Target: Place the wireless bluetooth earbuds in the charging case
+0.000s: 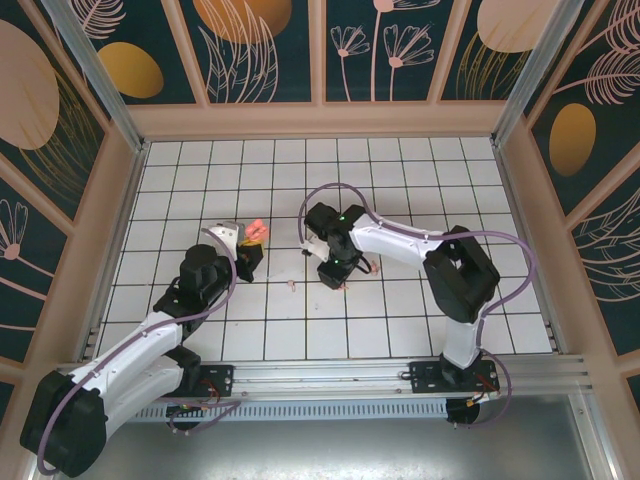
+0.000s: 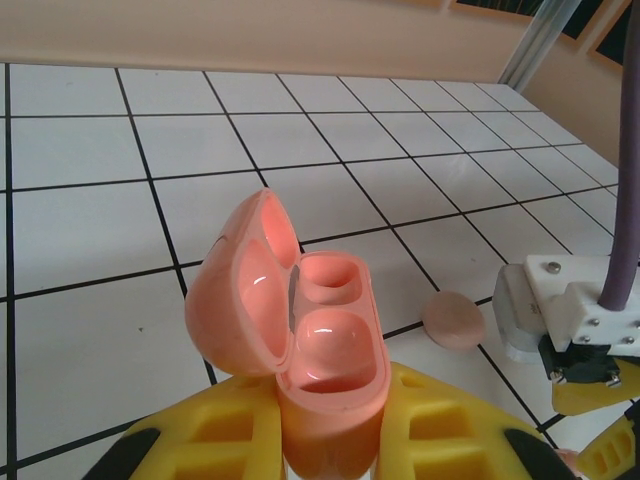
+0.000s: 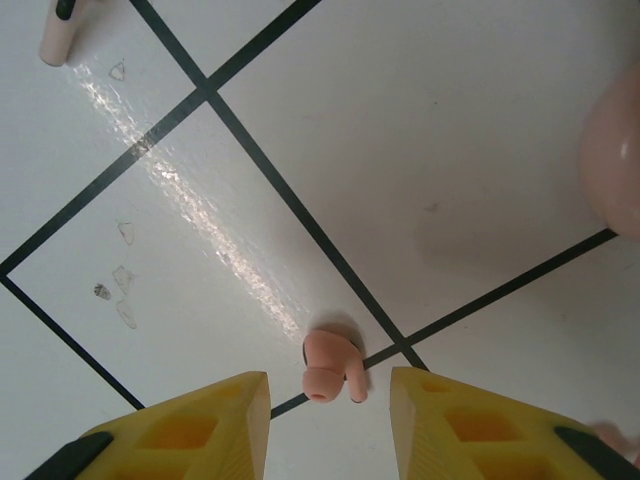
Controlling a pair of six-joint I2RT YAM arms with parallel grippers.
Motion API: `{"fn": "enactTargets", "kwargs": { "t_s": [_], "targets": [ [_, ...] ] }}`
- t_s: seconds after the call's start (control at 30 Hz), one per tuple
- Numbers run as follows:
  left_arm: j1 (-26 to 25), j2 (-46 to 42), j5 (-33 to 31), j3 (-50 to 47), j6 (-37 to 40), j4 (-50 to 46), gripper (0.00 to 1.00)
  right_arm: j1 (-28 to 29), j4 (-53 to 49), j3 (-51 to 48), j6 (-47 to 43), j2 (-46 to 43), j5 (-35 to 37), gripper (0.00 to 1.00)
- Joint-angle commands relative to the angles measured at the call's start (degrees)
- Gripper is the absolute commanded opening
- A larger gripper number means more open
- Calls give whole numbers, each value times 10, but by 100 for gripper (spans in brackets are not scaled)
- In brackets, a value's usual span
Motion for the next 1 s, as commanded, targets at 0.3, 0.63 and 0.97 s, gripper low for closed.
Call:
{"fn": "enactTargets", "kwargs": {
  "t_s": [0.3,0.63,0.97],
  "targets": [
    [4,0,13,-1,-10,18,7,12,-37,26,23,38,-4,38],
    [4,-6,12,-3,-10,14,7,13,-30,19,22,51,5,39],
    [4,-10,11,-3,-10,10,7,12,-19,5,19,66,10,36]
  ]
}}
